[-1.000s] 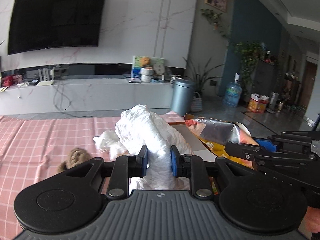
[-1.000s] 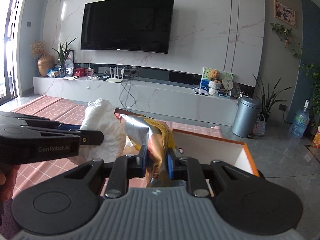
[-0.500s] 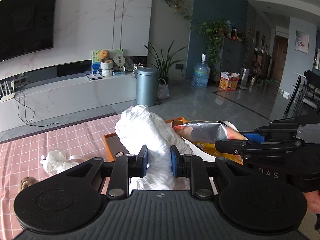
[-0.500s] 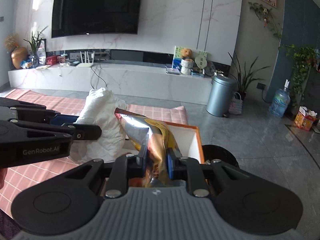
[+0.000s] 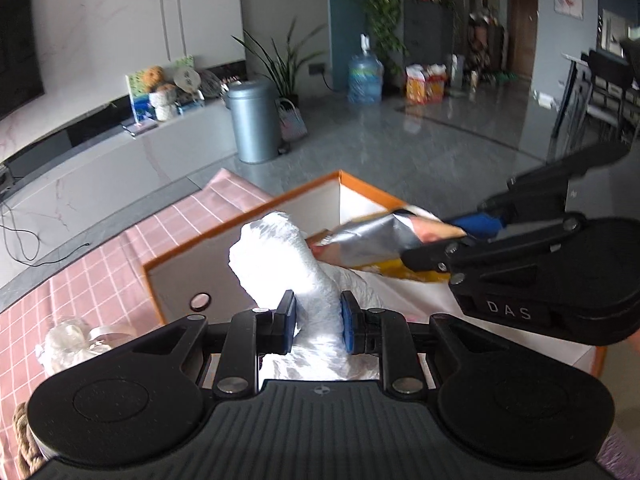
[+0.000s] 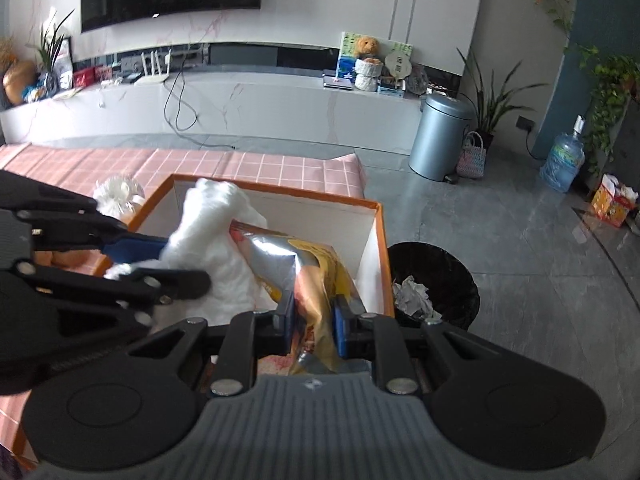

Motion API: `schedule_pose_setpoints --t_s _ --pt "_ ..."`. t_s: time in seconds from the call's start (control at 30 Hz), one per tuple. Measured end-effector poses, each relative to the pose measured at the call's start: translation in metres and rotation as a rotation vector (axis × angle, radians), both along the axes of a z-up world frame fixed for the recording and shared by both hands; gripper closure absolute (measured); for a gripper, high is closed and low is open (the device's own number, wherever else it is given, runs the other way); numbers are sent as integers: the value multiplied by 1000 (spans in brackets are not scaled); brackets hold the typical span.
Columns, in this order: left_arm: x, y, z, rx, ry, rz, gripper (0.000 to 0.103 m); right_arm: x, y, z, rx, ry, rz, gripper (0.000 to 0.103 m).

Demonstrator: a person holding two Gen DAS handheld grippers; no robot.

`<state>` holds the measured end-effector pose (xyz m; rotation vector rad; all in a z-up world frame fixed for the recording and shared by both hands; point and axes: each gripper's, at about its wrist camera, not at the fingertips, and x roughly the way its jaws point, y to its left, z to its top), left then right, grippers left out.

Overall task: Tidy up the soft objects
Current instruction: 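Carry the white cloth and snack bag into the orange box and release both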

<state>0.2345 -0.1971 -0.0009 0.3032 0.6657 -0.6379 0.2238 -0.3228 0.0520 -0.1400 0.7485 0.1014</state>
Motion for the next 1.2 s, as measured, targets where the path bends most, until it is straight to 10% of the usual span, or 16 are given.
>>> schedule_pose_setpoints --t_s 0.47,0.93,1.2 --pt "15 -10 -29 234 29 -52 78 33 17 -24 -56 90 57 85" --pt "27 -12 -40 277 69 -52 71 50 26 -56 -108 214 73 83" --pt "21 -11 -33 282 51 -52 43 47 27 -48 -138 183 73 66"
